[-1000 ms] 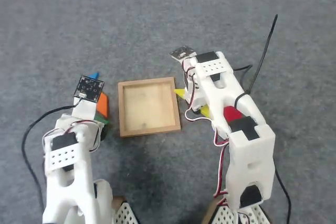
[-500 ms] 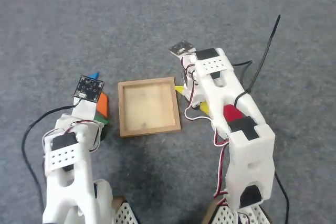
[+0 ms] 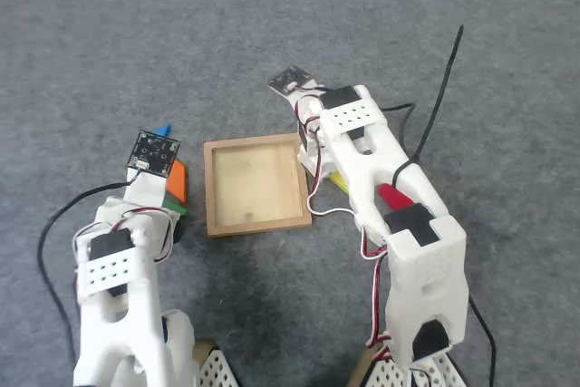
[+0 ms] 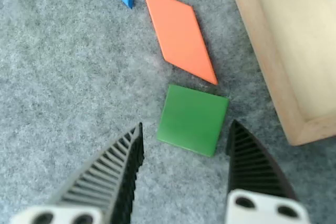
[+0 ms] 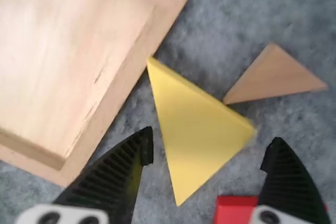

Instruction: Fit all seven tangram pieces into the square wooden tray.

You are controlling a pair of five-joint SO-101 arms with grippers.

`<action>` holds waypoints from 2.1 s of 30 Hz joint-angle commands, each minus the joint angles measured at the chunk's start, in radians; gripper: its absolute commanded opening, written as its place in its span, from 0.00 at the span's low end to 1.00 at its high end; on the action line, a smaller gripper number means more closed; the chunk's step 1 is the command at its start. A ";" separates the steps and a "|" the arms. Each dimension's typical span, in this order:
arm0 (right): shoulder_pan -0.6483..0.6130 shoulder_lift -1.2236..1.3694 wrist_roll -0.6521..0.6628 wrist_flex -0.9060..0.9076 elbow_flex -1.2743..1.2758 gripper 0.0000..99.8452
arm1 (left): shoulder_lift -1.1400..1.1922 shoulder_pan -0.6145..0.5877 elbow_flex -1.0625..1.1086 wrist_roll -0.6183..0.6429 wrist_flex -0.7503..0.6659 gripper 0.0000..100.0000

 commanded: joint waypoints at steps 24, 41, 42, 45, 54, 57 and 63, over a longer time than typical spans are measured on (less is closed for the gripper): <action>0.082 0.220 -0.041 0.202 -0.364 0.46 | -0.031 -0.002 -0.005 -0.011 0.003 0.25; 0.079 0.225 -0.051 0.211 -0.359 0.24 | -0.032 -0.002 -0.005 -0.012 0.003 0.25; 0.079 0.225 -0.051 0.211 -0.359 0.24 | -0.032 -0.002 -0.005 -0.012 0.003 0.25; 0.079 0.225 -0.051 0.211 -0.359 0.24 | -0.032 -0.002 -0.005 -0.012 0.003 0.25; 0.081 0.225 -0.130 0.251 -0.359 0.33 | -0.032 -0.002 -0.005 -0.012 0.003 0.25; 0.081 0.225 -0.144 0.246 -0.359 0.41 | -0.032 -0.002 -0.005 -0.012 0.003 0.25; 0.077 0.260 -0.144 0.240 -0.364 0.35 | -0.032 -0.002 -0.005 -0.011 0.003 0.25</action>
